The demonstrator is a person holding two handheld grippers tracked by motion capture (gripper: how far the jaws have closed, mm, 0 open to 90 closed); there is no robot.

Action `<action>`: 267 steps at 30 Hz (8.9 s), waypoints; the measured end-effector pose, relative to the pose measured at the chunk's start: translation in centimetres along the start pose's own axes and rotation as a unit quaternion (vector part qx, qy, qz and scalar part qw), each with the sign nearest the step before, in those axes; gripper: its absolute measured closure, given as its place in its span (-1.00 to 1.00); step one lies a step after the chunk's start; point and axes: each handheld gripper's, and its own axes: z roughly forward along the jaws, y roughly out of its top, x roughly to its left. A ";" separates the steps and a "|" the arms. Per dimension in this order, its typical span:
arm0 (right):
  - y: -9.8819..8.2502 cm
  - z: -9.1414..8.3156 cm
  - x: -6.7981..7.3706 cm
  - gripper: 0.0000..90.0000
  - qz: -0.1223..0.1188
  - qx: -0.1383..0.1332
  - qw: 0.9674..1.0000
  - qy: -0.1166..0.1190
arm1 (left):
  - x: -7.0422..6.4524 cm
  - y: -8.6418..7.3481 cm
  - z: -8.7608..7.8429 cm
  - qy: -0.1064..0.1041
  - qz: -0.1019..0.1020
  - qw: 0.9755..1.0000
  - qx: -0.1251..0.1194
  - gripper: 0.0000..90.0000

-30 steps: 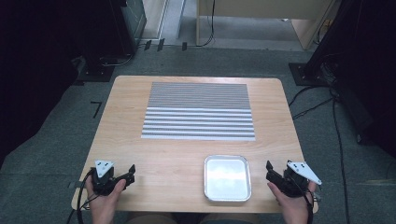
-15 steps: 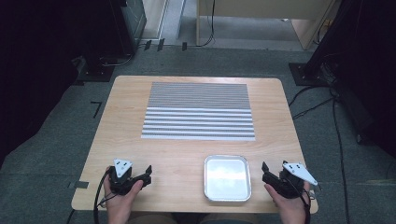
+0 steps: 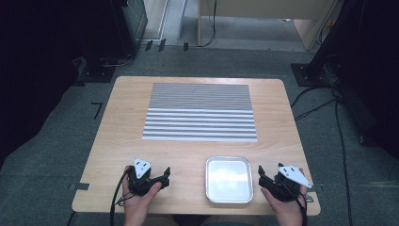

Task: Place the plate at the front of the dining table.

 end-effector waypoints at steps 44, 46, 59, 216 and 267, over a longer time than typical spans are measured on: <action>-0.9 0.1 2.0 0.35 0.043 0.006 0.993 0.107 | -8.7 0.1 2.4 -0.077 -0.014 0.997 0.010 -0.57; -0.9 0.0 2.2 0.44 0.041 0.001 0.993 0.107 | -8.9 0.1 2.5 -0.080 -0.021 0.997 0.008 -0.44; -1.0 0.3 1.6 0.70 0.093 0.010 0.988 0.125 | -10.6 -0.4 2.3 -0.152 -0.010 0.988 -0.011 0.34; 8.8 8.1 9.2 0.99 0.082 -0.009 0.989 0.127 | -4.0 7.4 6.5 -0.073 -0.120 0.987 -0.084 1.00; 14.6 24.1 12.0 0.97 0.066 0.119 0.986 0.095 | 3.1 13.4 19.2 -0.024 -0.157 0.987 0.017 1.00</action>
